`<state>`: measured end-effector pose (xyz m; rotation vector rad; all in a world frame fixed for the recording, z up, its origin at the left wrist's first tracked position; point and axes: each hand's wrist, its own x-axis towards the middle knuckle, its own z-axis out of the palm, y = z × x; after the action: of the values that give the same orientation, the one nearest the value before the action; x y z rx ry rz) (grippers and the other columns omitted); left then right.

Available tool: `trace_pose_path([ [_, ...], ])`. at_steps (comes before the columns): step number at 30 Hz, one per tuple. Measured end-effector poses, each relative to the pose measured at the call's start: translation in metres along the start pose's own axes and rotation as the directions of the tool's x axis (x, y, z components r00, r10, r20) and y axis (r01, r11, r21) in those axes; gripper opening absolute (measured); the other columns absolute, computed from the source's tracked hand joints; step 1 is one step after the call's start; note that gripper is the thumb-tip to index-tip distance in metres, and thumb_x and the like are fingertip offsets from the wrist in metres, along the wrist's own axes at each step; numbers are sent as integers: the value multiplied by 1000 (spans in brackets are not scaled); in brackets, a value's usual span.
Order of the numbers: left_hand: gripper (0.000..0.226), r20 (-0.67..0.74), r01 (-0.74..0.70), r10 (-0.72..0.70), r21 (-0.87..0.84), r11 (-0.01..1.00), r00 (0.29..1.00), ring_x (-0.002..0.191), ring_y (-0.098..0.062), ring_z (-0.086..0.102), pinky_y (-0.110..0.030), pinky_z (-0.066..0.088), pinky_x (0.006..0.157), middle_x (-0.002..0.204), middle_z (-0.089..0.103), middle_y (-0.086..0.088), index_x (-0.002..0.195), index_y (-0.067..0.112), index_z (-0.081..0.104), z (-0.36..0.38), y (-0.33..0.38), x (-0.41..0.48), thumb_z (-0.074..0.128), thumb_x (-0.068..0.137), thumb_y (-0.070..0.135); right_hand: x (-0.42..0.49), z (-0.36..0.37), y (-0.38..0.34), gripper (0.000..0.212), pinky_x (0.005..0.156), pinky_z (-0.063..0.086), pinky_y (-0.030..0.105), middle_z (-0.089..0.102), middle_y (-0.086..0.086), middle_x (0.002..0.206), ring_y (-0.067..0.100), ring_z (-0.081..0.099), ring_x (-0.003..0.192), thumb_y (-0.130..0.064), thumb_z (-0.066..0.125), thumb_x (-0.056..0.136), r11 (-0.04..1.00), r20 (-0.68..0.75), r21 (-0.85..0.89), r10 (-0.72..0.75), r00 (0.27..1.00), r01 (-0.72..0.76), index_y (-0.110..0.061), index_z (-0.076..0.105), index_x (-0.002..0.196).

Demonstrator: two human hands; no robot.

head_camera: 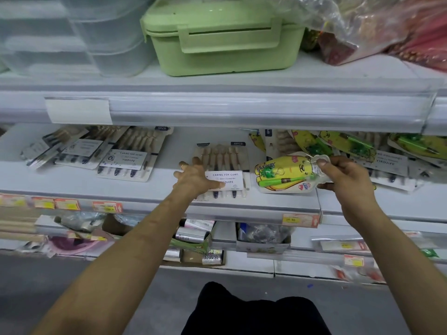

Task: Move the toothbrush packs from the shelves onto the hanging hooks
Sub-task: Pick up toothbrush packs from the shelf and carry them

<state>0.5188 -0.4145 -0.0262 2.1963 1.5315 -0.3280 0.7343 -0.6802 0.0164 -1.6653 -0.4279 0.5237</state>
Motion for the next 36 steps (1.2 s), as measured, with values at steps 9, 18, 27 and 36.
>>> trace_pose_path([
  [9,86,-45,-30,6,-572,820,999,118,-32,62,-36,52,83,125,62,-9,131,10,36,2,-20,1,95,75,34,1,2,-6,14,93,59,51,78,10,105,32,74,101,-21,66,103,995,10,101,28,1000,-29,-9,71,106],
  [18,64,-60,-81,55,-777,625,997,104,-26,72,-51,64,84,121,71,-3,127,24,43,8,-29,-2,88,84,16,17,33,-11,12,96,58,49,77,9,109,29,73,105,-17,78,93,983,5,168,-73,997,71,-21,75,103],
  [27,69,-104,-124,69,-870,477,992,77,-2,74,-20,58,54,117,70,-4,142,14,45,5,-40,0,82,85,-1,23,54,5,60,92,61,42,71,13,125,29,71,115,14,79,80,996,210,77,-54,976,38,-9,55,130],
  [36,73,-137,-143,42,-934,329,990,112,-22,69,-28,58,76,132,64,-11,140,26,47,-3,-48,1,83,83,-2,3,72,35,41,105,56,54,78,7,117,26,74,112,5,77,88,988,213,56,128,969,-143,-8,66,125],
])
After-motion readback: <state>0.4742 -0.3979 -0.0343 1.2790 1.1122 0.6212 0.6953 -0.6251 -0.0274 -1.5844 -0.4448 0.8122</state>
